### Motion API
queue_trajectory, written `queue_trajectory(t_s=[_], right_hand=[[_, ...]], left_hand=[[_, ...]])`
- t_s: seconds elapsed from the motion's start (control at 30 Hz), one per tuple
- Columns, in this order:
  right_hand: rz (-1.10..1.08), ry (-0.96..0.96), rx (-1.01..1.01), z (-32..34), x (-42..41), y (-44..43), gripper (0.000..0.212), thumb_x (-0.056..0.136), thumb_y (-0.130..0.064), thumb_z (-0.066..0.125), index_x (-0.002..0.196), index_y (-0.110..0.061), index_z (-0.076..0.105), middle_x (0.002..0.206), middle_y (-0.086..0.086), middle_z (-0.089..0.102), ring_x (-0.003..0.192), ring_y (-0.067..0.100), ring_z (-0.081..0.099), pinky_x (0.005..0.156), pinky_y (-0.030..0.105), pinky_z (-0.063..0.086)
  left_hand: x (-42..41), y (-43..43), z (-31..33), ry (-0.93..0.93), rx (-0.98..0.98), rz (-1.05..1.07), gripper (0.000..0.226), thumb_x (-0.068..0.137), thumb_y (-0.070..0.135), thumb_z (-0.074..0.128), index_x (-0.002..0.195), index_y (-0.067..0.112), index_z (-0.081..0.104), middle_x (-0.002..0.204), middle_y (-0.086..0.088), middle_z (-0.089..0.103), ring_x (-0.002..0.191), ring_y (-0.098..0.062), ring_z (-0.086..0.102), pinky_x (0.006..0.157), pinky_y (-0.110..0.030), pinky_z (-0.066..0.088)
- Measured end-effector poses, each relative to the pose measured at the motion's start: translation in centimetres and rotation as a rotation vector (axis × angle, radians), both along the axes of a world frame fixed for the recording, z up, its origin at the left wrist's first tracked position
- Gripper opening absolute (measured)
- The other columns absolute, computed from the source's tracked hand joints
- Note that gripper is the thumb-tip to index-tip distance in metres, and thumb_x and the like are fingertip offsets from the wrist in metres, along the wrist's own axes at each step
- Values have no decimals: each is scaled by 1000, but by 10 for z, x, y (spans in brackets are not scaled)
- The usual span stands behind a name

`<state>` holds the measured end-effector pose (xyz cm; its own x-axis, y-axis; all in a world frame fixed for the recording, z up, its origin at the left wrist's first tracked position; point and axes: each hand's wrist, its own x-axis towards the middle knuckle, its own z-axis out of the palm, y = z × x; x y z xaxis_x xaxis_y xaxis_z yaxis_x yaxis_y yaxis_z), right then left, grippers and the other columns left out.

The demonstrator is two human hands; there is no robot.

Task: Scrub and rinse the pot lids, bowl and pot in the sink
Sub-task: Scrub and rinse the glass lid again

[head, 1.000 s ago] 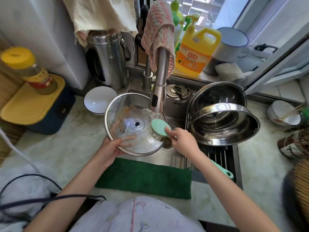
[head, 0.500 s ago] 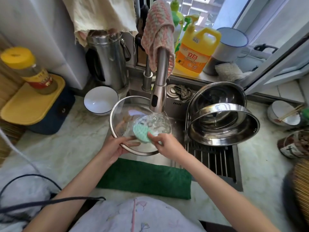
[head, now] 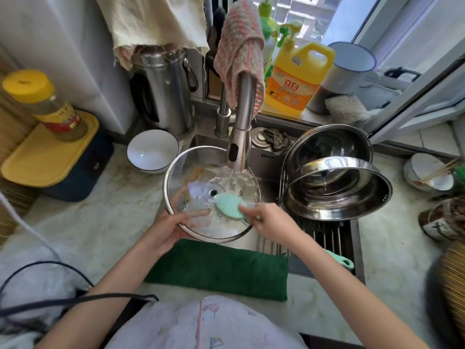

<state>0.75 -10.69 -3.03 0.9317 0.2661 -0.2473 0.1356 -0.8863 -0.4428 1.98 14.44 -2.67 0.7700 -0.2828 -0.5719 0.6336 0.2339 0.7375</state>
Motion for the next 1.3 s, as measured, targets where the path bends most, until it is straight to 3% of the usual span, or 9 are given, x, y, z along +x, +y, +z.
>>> queue_trajectory(t_s=[0.1, 0.2, 0.33, 0.43, 0.6, 0.83, 0.97, 1.1, 1.3], right_hand=[[-245, -93, -46, -5, 27, 8, 35, 98, -23, 46, 131, -30, 57, 90, 9, 62, 76, 31, 61, 64, 40, 49], [-61, -108, 149, -1, 29, 41, 41, 94, -12, 50, 133, -22, 56, 88, 11, 63, 76, 30, 60, 68, 40, 48], [309, -55, 102, 8, 17, 30, 48, 94, -8, 49, 139, -24, 48, 82, 3, 54, 66, 18, 49, 59, 25, 34], [129, -180, -32, 1, 36, 13, 49, 93, -9, 48, 139, -24, 49, 86, 4, 57, 71, 24, 56, 58, 36, 45], [210, -134, 144, 2, 35, 54, 47, 93, -7, 49, 137, -22, 51, 85, 7, 58, 67, 24, 55, 56, 37, 42], [-191, -160, -298, -8, 49, 20, 48, 95, -18, 42, 142, -30, 41, 106, 10, 58, 85, 35, 62, 60, 33, 35], [-70, 35, -149, -8, 16, 9, 35, 101, -25, 39, 130, -24, 57, 84, 9, 63, 70, 29, 61, 59, 39, 50], [170, -38, -40, -7, 8, 45, 42, 100, -18, 42, 139, -30, 47, 85, 3, 52, 68, 23, 52, 55, 32, 32], [-181, -48, -239, -14, 38, 11, 41, 99, -25, 41, 139, -31, 48, 103, 9, 61, 84, 29, 62, 65, 35, 44]], left_hand=[[1, -5, 6, 8, 12, -39, 75, 81, -14, 44, 142, 28, 34, 97, -17, 72, 67, -27, 72, 47, -35, 56], [3, -12, 7, 35, 5, -69, 60, 84, -19, 29, 132, 16, 40, 77, -13, 73, 61, -25, 71, 49, -39, 58], [-1, -5, 7, 56, -49, -66, 71, 68, -9, 48, 136, 12, 43, 106, -21, 69, 82, -39, 70, 65, -52, 56], [-2, -1, 6, 27, -21, -125, 80, 63, -7, 61, 129, 34, 44, 104, -20, 70, 79, -32, 72, 62, -45, 58], [-2, -3, 5, 56, -20, -164, 58, 84, -14, 38, 135, 13, 42, 95, -20, 72, 78, -35, 71, 63, -46, 59], [-8, 3, 0, 85, -33, -69, 67, 79, -14, 42, 136, 22, 39, 74, -14, 72, 62, -27, 71, 55, -37, 59], [-9, 10, -6, 129, -51, -21, 70, 78, -14, 42, 141, 17, 36, 89, -18, 73, 67, -32, 72, 53, -39, 58], [-8, 3, 0, 66, 49, -96, 74, 68, -7, 63, 132, 25, 45, 99, -19, 72, 69, -31, 72, 54, -38, 58], [-4, 9, 6, 73, 74, -127, 106, 44, 11, 83, 137, 32, 37, 106, -20, 70, 72, -31, 72, 64, -41, 59]])
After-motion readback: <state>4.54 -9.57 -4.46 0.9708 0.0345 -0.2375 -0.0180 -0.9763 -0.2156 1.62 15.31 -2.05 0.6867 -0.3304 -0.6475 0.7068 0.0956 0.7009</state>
